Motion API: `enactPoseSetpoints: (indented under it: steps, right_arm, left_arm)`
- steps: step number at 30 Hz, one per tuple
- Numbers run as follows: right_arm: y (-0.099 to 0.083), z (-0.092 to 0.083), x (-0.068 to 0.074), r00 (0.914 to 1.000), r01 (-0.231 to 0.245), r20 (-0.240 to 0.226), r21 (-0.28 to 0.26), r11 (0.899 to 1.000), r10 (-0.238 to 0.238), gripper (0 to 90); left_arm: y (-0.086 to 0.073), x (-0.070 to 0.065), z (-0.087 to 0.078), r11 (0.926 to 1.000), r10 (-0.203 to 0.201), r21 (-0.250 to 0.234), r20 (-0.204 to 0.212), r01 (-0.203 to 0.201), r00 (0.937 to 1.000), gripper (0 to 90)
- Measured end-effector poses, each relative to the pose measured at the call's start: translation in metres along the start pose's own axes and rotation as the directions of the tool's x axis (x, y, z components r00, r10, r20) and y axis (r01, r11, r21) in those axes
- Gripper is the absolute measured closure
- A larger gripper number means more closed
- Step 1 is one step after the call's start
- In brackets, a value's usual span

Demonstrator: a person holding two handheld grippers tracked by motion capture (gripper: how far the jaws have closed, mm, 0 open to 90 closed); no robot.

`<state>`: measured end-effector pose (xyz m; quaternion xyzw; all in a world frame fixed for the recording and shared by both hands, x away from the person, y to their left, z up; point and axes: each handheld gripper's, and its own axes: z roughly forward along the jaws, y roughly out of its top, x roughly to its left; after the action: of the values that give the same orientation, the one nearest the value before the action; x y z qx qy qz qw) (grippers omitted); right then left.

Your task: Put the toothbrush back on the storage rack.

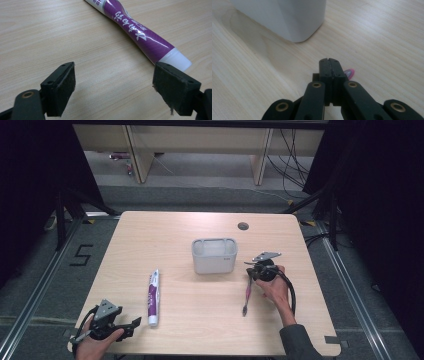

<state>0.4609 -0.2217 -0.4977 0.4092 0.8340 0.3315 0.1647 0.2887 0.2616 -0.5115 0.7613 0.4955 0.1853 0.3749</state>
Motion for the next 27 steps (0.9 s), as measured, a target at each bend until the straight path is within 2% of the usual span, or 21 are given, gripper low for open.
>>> enactPoseSetpoints:
  steps: [1, 2, 6, 8, 10, 11, 14, 15, 16, 17, 18, 19, 21, 22, 23, 25, 26, 27]
  right_arm:
    - [0.0, 0.0, -0.001, 1.0, 0.003, -0.003, 0.002, 1.0, -0.003, 90.0]
    - [0.0, 0.0, -0.003, 0.9999, 0.016, 0.003, 0.0, 1.0, -0.016, 90.0]
    - [-0.001, 0.003, -0.002, 0.9999, 0.012, 0.0, -0.016, 1.0, -0.012, 90.0]
    - [-0.001, -0.001, -0.001, 0.9999, -0.015, 0.004, 0.021, 1.0, 0.015, 90.0]
    - [-0.001, -0.002, -0.004, 1.0, 0.0, 0.009, 0.029, 1.0, 0.0, 90.0]
    - [-0.003, -0.001, -0.005, 0.9999, 0.008, 0.011, 0.025, 1.0, -0.008, 90.0]
    - [-0.006, -0.003, -0.004, 0.9996, -0.029, 0.008, 0.034, 0.999, 0.029, 90.0]
    - [-0.006, -0.003, -0.004, 0.9996, -0.029, 0.008, 0.034, 0.999, 0.029, 90.0]
    - [-0.007, -0.005, -0.008, 0.9998, 0.012, 0.013, 0.034, 0.999, -0.013, 90.0]
    - [-0.008, -0.007, -0.009, 1.0, 0.004, 0.008, 0.044, 0.999, -0.005, 90.0]
    - [-0.01, -0.01, -0.008, 1.0, -0.003, 0.009, 0.036, 0.999, 0.003, 90.0]
    - [-0.012, -0.012, -0.011, 0.9998, 0.014, 0.01, 0.036, 0.999, -0.015, 90.0]
    - [-0.014, -0.014, -0.011, 1.0, 0.0, 0.009, 0.04, 0.999, -0.001, 90.0]
    - [-0.016, -0.015, -0.013, 0.9999, 0.005, 0.016, 0.019, 1.0, -0.006, 90.0]
    - [-0.021, -0.017, -0.015, 0.9999, -0.014, 0.009, 0.02, 1.0, 0.014, 90.0]
    - [-0.023, -0.018, -0.015, 0.9996, -0.025, 0.015, 0.028, 0.999, 0.025, 90.0]
    - [-0.025, -0.02, -0.018, 0.9999, -0.006, 0.015, 0.03, 1.0, 0.005, 90.0]
    - [-0.026, -0.021, -0.019, 0.9998, -0.01, 0.015, 0.03, 1.0, 0.01, 90.0]
  left_arm:
    - [0.0, 0.002, -0.001, 0.9995, 0.027, 0.018, 0.001, -0.027, 0.9996, 18.1]
    - [0.001, 0.001, -0.001, 0.9995, 0.024, 0.018, -0.004, -0.024, 0.9997, 18.1]
    - [0.001, 0.001, -0.001, 0.9994, 0.026, 0.021, 0.0, -0.026, 0.9997, 18.1]
    - [0.0, 0.001, -0.001, 0.9995, 0.028, 0.013, -0.001, -0.028, 0.9996, 18.1]
    - [0.0, 0.001, -0.002, 0.9996, 0.027, 0.013, -0.003, -0.027, 0.9996, 18.1]
    - [0.0, 0.0, -0.001, 0.9999, 0.012, 0.005, -0.004, -0.012, 0.9999, 18.1]
    - [0.0, -0.001, 0.0, 0.9999, -0.011, -0.007, -0.01, 0.011, 0.9999, 18.1]
    - [0.0, -0.001, 0.0, 0.9999, -0.011, -0.007, -0.01, 0.011, 0.9999, 18.1]
    - [0.0, -0.001, -0.001, 1.0, -0.008, -0.006, -0.009, 0.008, 0.9999, 18.1]
    - [0.0, 0.001, -0.003, 0.9997, 0.017, 0.016, -0.015, -0.017, 0.9997, 18.2]
    - [0.0, 0.001, -0.003, 0.9997, 0.017, 0.018, -0.011, -0.017, 0.9998, 18.2]
    - [0.0, 0.002, -0.003, 0.9995, 0.024, 0.022, -0.014, -0.024, 0.9996, 18.2]
    - [0.0, 0.001, -0.003, 0.9998, 0.017, 0.011, -0.018, -0.017, 0.9997, 18.3]
    - [0.0, 0.001, -0.003, 0.9998, 0.017, 0.008, -0.021, -0.017, 0.9996, 18.3]
    - [0.0, 0.002, -0.004, 0.9996, 0.023, 0.014, -0.014, -0.023, 0.9996, 18.4]
    - [0.0, 0.002, -0.003, 0.9998, 0.02, 0.008, -0.019, -0.02, 0.9996, 18.4]
    - [0.0, 0.001, -0.004, 0.9997, 0.021, 0.011, -0.022, -0.021, 0.9995, 18.4]
    - [0.0, 0.001, -0.004, 0.9997, 0.022, 0.013, -0.022, -0.022, 0.9995, 18.4]
